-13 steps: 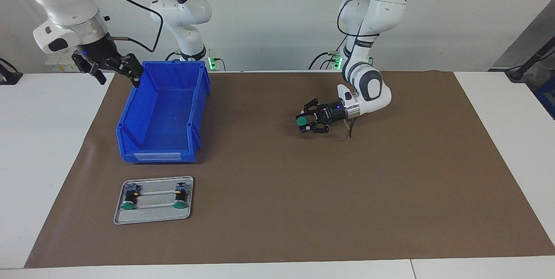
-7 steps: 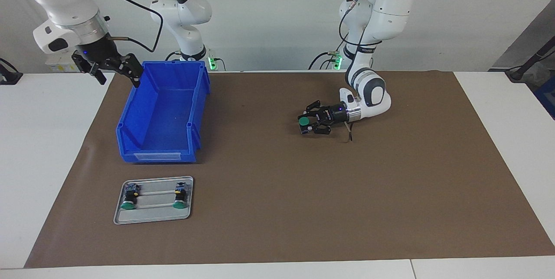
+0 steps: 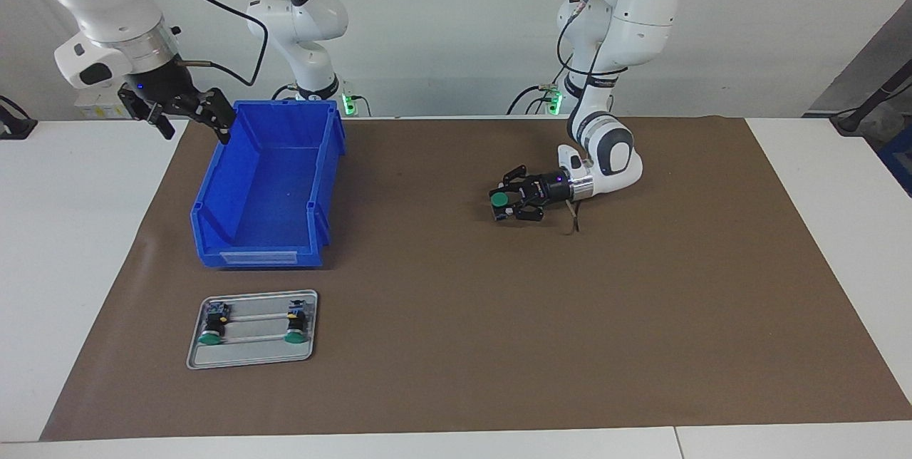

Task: Place and press button with both arms
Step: 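Set the green button upright on the table and open the left gripper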

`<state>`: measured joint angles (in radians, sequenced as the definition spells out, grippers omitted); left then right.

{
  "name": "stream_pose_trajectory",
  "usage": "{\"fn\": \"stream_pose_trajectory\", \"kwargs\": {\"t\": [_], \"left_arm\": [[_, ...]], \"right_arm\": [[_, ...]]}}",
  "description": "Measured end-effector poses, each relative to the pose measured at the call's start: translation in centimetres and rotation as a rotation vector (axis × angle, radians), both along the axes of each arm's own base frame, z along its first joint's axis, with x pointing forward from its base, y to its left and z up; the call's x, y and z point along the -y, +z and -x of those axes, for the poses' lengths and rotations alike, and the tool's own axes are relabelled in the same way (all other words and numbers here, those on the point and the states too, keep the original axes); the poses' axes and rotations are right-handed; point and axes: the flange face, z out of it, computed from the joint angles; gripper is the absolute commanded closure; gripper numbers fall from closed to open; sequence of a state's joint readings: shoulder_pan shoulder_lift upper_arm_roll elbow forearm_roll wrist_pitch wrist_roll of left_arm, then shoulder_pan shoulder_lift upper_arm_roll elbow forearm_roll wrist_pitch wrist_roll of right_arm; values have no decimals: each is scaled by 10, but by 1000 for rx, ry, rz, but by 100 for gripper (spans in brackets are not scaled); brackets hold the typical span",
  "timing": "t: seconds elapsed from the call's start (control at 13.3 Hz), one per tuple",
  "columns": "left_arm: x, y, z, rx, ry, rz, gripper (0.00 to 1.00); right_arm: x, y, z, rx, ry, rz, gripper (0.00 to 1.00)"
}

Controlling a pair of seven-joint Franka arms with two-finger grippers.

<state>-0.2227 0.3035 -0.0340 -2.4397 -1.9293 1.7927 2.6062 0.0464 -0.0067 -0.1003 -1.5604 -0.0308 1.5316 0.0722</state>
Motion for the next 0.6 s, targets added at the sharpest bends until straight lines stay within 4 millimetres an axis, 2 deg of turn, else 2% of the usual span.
{"fn": "stream_pose_trajectory", "kwargs": {"t": [0.15,0.3,0.38,0.45,0.6], "left_arm": [[-1,0,0,0,1,0,55],[-1,0,0,0,3,0,41],[-1,0,-1,0,3,0,30],[-1,0,-1,0,3,0,25],[-2,0,-1,0,4,0,20]], "right_arm": [[0,0,0,0,0,0,0],[0,0,0,0,0,0,0],[0,0,0,0,0,0,0],[0,0,0,0,0,0,0],[0,0,0,-1,0,0,0]]}}
